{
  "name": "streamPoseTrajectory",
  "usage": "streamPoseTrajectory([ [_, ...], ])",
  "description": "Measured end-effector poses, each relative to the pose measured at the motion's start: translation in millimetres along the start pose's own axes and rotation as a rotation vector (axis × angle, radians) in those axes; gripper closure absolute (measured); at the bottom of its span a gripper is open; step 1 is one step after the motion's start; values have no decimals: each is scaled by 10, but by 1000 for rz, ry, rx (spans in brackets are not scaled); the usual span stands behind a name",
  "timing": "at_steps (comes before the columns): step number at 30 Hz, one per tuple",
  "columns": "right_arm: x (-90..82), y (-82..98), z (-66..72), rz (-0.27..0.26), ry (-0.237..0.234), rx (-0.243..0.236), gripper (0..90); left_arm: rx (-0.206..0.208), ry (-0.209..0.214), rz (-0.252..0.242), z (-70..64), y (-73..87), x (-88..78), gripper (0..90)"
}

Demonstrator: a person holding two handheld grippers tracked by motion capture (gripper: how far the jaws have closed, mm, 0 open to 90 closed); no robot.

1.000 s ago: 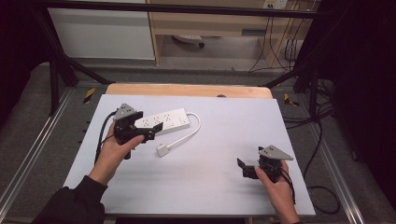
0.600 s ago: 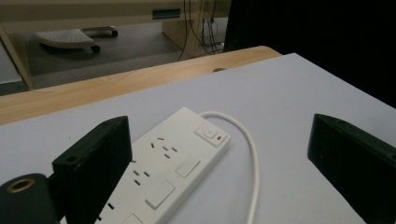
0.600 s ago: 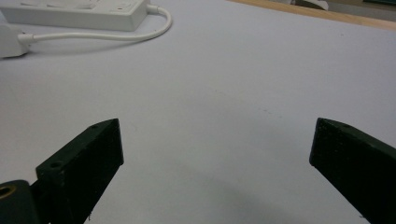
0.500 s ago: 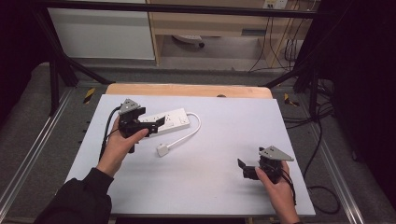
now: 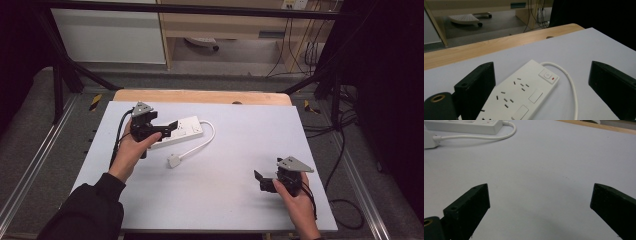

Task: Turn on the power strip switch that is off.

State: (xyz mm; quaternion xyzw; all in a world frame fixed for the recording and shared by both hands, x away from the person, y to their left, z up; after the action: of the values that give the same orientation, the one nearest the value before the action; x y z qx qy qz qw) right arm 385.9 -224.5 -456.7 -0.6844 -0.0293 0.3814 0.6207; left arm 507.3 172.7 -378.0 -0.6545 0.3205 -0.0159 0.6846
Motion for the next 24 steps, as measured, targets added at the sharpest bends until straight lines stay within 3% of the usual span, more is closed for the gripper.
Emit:
streamPoseTrajectory([
  [10,-21,-4,-23,-9,4,10,27,7,9,43,7,49,124,61],
  [24,-8,11,-29,5,6,8,32,-2,-30,78,79,117,295,73],
])
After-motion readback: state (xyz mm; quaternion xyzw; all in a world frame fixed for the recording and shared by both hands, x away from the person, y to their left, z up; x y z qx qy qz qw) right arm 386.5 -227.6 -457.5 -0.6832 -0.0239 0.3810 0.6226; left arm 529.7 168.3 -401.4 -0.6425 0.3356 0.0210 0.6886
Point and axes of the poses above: each handheld gripper's, and its own axes: x roughly forward along the jaws, y roughly out of its underside, z roughly to its left, the point moved 4 cm from there along x, roughly forward along the jaws, and after that the axes turned 7 degrees about -y, right-handed, at the moved point
